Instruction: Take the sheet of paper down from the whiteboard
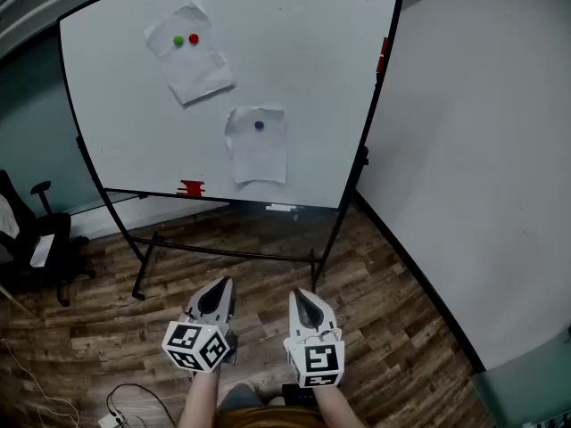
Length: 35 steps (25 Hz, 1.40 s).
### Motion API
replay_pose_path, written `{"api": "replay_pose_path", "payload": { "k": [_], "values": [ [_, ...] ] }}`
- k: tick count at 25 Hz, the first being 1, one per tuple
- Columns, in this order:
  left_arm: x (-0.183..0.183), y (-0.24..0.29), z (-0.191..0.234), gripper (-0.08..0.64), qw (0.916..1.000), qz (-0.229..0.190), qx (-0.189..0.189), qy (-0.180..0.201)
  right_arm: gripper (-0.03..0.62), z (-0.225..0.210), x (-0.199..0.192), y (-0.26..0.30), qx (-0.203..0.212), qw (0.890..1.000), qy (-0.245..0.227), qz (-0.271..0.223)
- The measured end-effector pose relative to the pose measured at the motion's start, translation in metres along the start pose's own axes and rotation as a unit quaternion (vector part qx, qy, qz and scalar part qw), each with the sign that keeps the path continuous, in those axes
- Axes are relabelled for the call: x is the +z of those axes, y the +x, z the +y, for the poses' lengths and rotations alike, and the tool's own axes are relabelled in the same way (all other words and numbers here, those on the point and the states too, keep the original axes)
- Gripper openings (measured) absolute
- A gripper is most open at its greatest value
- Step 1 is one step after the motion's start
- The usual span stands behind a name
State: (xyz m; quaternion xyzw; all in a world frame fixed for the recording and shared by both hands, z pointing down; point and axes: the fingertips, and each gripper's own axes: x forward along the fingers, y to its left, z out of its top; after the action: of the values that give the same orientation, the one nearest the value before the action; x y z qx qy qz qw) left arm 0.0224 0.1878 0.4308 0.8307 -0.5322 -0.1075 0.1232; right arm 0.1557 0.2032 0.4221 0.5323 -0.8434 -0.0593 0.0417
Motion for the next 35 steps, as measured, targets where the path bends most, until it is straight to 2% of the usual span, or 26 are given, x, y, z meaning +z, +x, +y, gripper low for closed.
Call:
{"api": "replay_pose_path", "payload": {
  "k": [7, 10, 13, 14, 15, 16, 18, 22, 28, 35],
  "values": [
    [0.005, -0.026, 0.005, 0.025, 0.9998, -0.012, -0.003, -0.017, 0.011, 0.023, 0.002, -0.004, 0.014, 1.000, 0.000, -0.003],
    [0.004, -0.034, 0.012, 0.025, 0.9998, -0.011, 0.013, -0.014, 0.011, 0.025, 0.003, -0.008, 0.004, 1.000, 0.006, -0.015],
    [0.002, -0.040, 0.017, 0.025, 0.9993, -0.004, 0.035, 0.007, 0.012, 0.026, 0.010, -0.015, -0.009, 1.000, 0.000, -0.029],
    [0.003, -0.042, 0.017, 0.036, 0.9995, -0.004, 0.032, 0.007, 0.043, 0.027, 0.011, -0.015, -0.005, 1.000, -0.002, -0.029],
    [0.005, -0.043, 0.015, 0.070, 0.9997, -0.006, 0.023, 0.002, 0.085, 0.029, 0.012, -0.015, 0.001, 1.000, -0.001, -0.027],
    [0.006, -0.044, 0.014, 0.111, 0.9998, -0.008, 0.015, -0.006, 0.098, 0.030, 0.012, -0.016, 0.007, 1.000, 0.002, -0.026],
    [0.009, -0.045, 0.012, 0.128, 0.9998, -0.011, 0.008, -0.013, 0.095, 0.030, 0.014, -0.018, 0.010, 1.000, 0.004, -0.029],
    [0.009, -0.043, 0.010, 0.153, 0.9999, 0.001, 0.014, -0.001, 0.104, 0.027, 0.015, -0.020, 0.009, 0.999, 0.010, -0.035],
    [0.006, -0.029, 0.021, 0.156, 0.9992, 0.013, 0.031, 0.022, 0.107, 0.021, 0.017, -0.003, 0.019, 0.998, 0.027, -0.045],
    [0.006, 0.025, 0.067, 0.155, 0.9992, 0.009, 0.040, 0.001, 0.115, 0.007, 0.002, 0.066, 0.026, 0.999, 0.011, -0.041]
  ]
}}
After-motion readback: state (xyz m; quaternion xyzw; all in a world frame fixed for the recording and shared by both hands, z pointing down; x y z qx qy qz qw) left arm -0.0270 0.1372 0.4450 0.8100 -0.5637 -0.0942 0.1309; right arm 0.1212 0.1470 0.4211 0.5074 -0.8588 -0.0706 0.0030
